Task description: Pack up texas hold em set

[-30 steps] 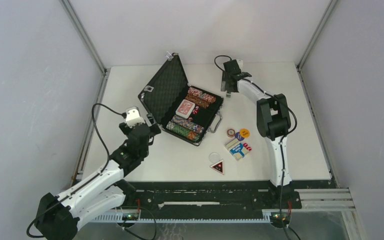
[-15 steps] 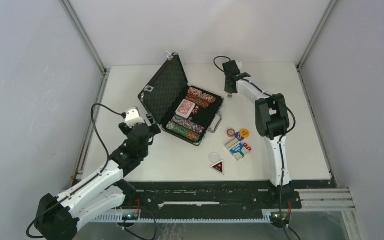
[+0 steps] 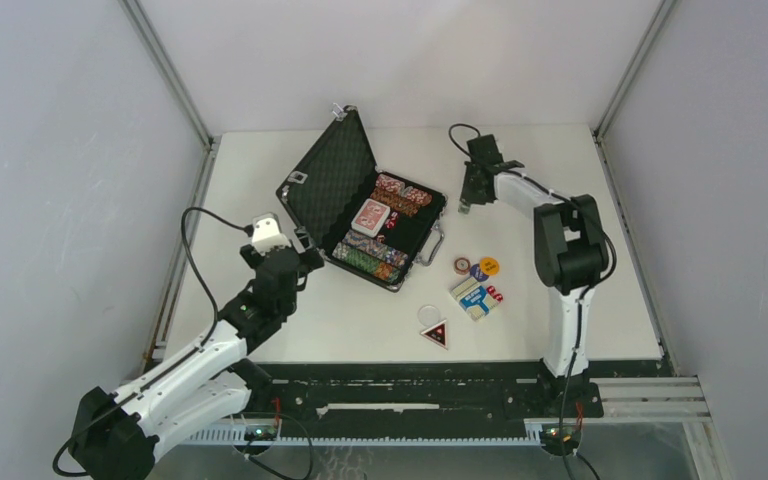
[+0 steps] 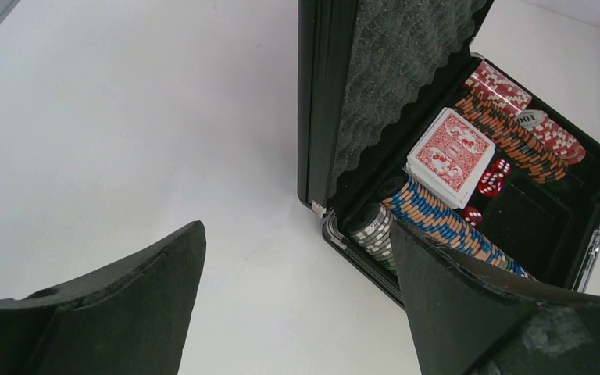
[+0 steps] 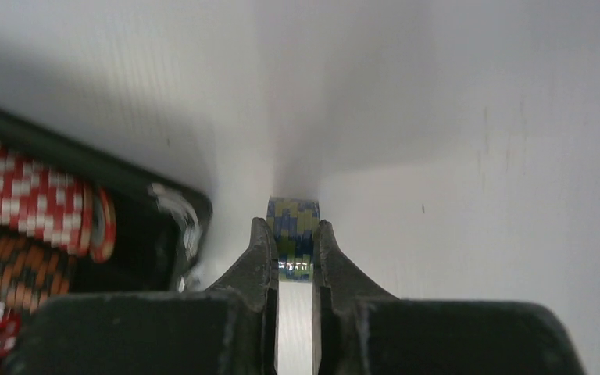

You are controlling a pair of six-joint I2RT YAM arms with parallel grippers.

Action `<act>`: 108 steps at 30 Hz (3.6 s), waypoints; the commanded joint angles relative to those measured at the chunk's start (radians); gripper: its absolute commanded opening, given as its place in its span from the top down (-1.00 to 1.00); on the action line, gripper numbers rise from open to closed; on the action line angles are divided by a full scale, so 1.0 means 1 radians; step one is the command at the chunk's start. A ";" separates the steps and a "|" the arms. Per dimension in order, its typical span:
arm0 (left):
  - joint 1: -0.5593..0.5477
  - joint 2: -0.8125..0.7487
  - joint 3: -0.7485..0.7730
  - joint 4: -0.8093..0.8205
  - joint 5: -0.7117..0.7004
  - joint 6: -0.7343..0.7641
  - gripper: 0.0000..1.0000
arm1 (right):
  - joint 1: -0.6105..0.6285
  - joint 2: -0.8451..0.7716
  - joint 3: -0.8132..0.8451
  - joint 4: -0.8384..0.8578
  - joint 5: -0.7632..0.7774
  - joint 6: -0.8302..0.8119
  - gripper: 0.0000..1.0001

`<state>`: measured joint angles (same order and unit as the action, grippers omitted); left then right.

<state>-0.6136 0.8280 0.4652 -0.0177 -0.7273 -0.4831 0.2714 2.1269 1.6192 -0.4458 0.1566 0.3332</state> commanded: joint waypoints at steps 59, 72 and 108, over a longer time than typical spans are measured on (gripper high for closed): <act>-0.013 0.060 0.071 -0.041 0.065 -0.027 -0.79 | 0.061 -0.168 -0.266 0.041 0.215 0.067 0.61; -0.012 0.020 0.027 0.004 0.109 -0.057 -0.79 | 0.074 -0.273 -0.324 0.106 0.090 0.039 0.76; 0.196 0.498 0.520 0.087 1.230 -0.142 -0.91 | 0.331 -0.842 -0.787 0.427 -0.245 -0.322 1.00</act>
<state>-0.4145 1.2949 0.9276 -0.0540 0.2192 -0.5804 0.5915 1.3315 0.8272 -0.0963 0.0422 0.0620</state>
